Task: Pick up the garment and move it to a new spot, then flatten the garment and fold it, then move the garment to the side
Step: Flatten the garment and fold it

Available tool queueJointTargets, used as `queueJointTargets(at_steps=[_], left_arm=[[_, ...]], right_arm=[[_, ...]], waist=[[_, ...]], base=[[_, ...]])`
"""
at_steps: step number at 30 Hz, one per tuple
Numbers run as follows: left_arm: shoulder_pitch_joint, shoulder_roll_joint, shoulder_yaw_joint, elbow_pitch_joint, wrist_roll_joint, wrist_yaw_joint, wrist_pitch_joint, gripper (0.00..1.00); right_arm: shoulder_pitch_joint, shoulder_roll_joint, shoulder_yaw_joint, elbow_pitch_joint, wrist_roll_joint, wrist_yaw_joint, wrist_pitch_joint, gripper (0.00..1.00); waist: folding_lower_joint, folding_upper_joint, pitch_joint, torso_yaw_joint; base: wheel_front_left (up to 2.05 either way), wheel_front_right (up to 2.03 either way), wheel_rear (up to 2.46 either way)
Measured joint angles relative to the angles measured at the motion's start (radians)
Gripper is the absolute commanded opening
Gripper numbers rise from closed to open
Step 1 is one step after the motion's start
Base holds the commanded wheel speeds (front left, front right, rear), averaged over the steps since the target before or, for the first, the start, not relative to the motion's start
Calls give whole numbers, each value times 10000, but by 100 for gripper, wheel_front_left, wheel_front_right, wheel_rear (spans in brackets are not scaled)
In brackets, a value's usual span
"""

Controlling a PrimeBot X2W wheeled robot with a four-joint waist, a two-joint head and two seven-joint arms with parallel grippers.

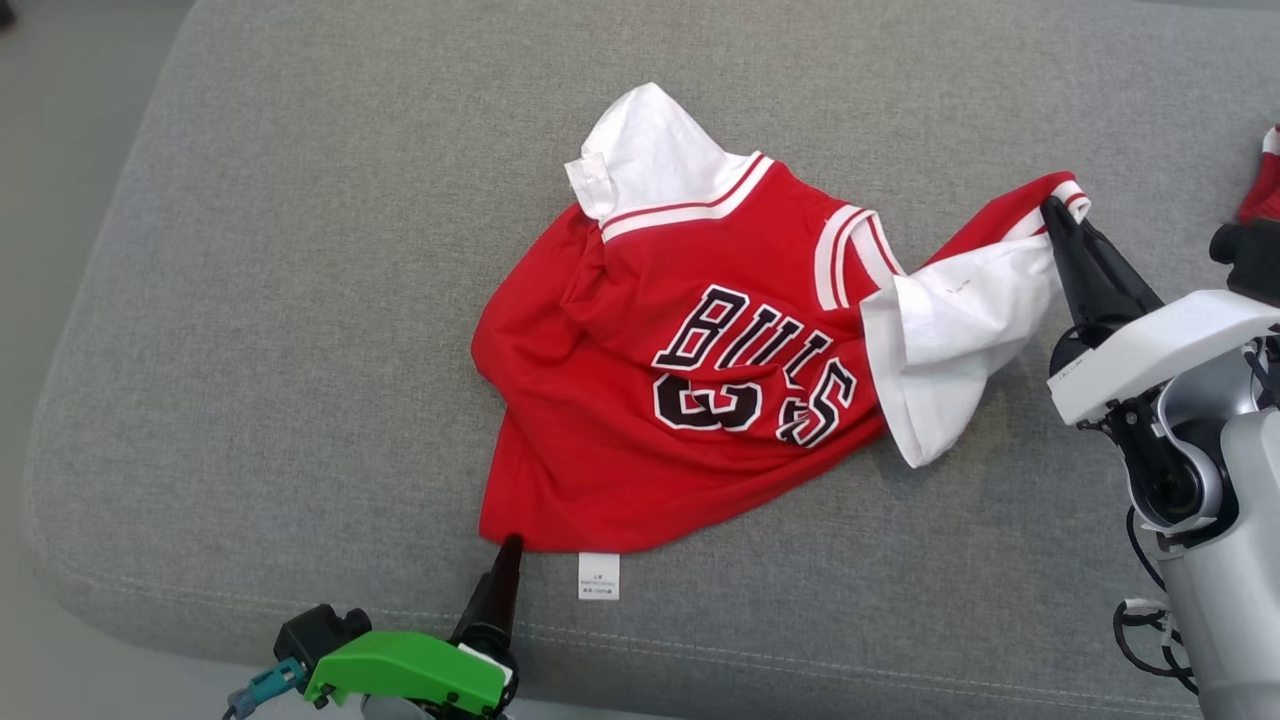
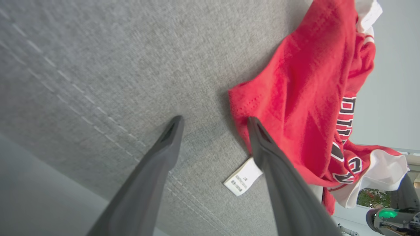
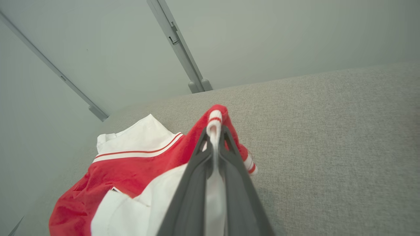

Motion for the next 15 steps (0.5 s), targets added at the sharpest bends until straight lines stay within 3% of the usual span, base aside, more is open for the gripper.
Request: queueJointTargets(at_steps=[15], left_arm=[[-1057,-82,222,-178,-134,-359,2,100]], right_arm=[[68,155,58,-69,155,-8,2,0]], waist=[[0,0,66,-282]], base=[[0,0,0]])
